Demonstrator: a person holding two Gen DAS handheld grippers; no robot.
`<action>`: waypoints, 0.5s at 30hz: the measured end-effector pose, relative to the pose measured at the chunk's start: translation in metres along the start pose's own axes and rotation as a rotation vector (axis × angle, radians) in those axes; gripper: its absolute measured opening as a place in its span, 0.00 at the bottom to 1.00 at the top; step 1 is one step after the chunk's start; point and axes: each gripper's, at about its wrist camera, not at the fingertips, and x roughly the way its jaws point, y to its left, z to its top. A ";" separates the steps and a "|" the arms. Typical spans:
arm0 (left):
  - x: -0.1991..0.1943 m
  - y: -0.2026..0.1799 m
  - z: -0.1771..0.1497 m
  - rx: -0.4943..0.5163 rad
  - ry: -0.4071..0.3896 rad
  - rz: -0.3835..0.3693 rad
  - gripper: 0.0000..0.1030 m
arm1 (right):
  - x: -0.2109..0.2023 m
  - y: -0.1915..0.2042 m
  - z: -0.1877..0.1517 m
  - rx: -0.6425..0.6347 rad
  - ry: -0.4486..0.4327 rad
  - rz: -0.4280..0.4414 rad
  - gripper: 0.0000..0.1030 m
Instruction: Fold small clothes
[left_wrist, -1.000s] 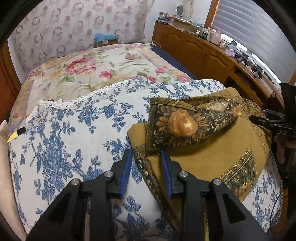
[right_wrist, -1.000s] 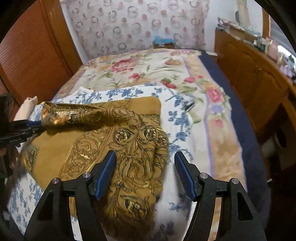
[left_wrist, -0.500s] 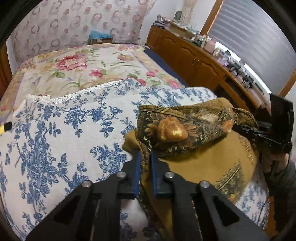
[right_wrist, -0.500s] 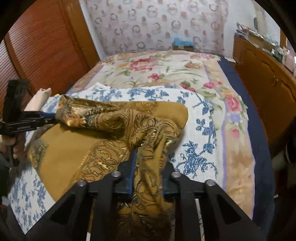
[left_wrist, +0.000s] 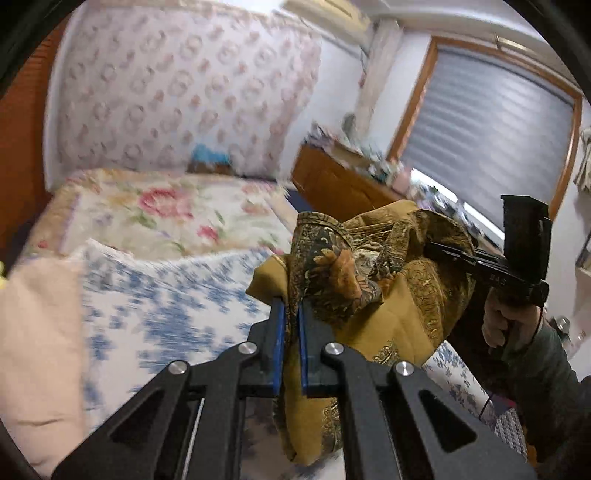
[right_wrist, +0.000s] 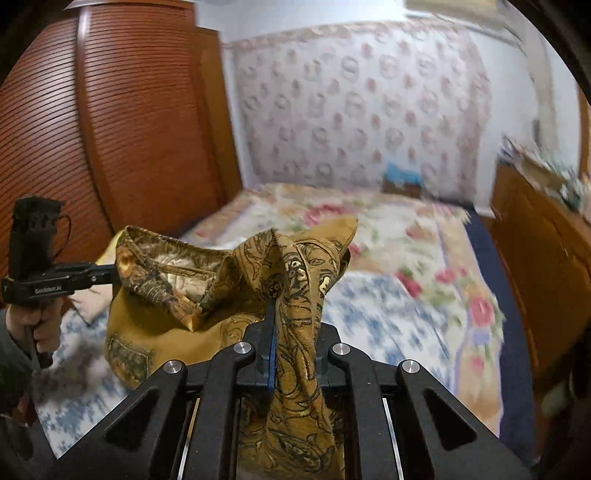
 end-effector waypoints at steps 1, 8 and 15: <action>-0.014 0.008 0.001 -0.004 -0.026 0.024 0.02 | 0.006 0.013 0.013 -0.035 -0.010 0.021 0.09; -0.117 0.080 -0.017 -0.091 -0.190 0.245 0.02 | 0.071 0.113 0.092 -0.271 -0.017 0.172 0.09; -0.151 0.154 -0.074 -0.242 -0.222 0.420 0.02 | 0.163 0.240 0.143 -0.528 0.058 0.301 0.08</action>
